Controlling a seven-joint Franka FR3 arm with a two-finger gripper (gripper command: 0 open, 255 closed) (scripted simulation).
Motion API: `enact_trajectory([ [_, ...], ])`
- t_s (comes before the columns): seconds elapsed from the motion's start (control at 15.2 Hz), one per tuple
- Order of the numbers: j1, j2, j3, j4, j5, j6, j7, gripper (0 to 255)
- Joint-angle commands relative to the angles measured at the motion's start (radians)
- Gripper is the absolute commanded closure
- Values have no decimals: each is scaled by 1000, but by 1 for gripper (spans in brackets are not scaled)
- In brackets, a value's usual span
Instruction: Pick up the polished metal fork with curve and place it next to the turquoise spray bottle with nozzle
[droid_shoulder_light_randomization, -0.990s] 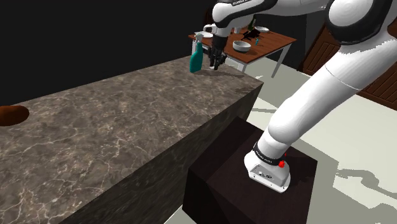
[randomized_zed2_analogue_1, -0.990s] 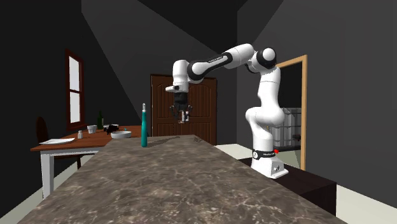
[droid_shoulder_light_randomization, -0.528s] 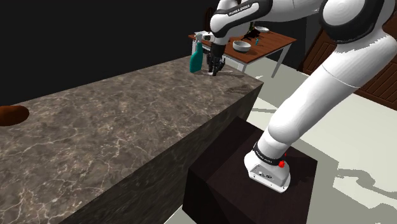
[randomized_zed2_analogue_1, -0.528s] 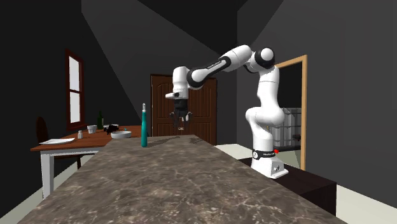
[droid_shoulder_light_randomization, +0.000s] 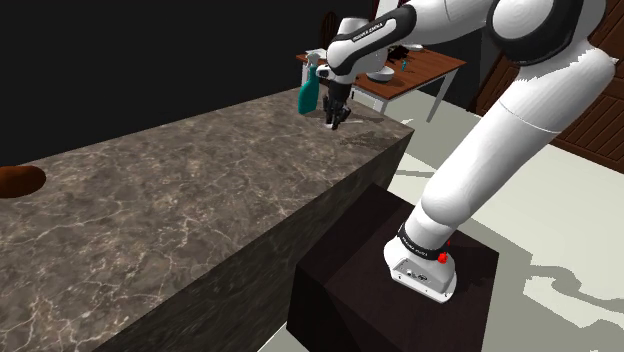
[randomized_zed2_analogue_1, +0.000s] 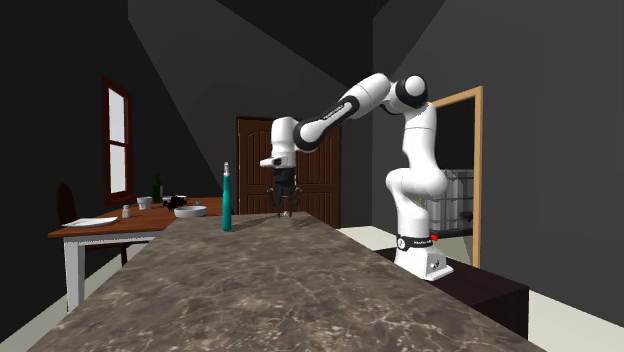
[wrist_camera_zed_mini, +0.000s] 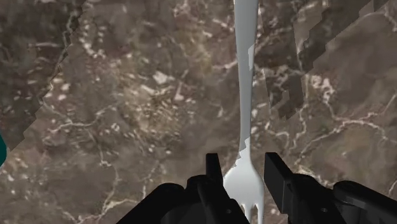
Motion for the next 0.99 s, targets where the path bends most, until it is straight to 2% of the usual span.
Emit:
enact_trajectory([
  [0.0,1,12,-1,-14,4,26,-4,255],
  [0.33,3,60,-5,-47,23,105,-20,255],
  [0.86,3,60,-5,-47,23,105,-20,255],
  [0.92,3,60,-5,-47,23,105,-20,0],
])
